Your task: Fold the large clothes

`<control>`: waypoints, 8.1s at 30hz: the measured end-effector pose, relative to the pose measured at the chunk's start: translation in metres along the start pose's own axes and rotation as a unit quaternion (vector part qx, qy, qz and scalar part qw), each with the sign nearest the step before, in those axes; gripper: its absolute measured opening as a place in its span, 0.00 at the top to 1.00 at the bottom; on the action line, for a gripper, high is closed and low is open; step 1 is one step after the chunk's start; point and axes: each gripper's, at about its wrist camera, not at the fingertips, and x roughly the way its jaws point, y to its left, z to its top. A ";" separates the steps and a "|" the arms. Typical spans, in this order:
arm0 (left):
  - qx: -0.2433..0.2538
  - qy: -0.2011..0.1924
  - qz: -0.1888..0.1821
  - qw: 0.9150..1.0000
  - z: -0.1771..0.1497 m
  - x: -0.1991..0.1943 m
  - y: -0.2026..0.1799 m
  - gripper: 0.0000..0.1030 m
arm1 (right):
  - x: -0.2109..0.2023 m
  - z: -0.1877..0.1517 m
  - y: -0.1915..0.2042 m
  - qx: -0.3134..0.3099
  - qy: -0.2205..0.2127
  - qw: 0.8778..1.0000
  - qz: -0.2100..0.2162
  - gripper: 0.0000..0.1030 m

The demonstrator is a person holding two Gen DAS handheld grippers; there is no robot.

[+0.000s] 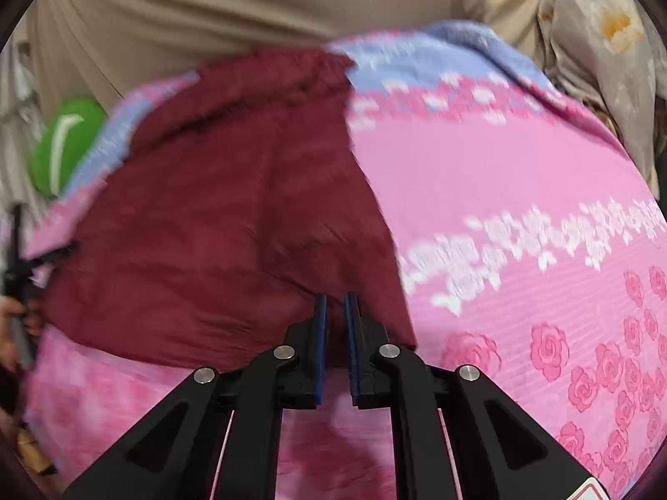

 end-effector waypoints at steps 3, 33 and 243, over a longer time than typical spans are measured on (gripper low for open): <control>-0.004 0.007 -0.010 1.000 -0.006 -0.008 0.008 0.32 | -0.003 -0.013 -0.022 0.039 0.003 0.999 0.014 0.99; -0.139 0.025 -0.180 0.974 -0.056 -0.082 0.069 0.97 | -0.029 0.010 -0.004 0.115 -0.073 0.978 0.156 0.97; -0.061 -0.008 -0.036 0.997 -0.022 -0.018 0.036 0.07 | 0.109 0.122 0.237 -0.067 0.032 0.992 0.102 0.87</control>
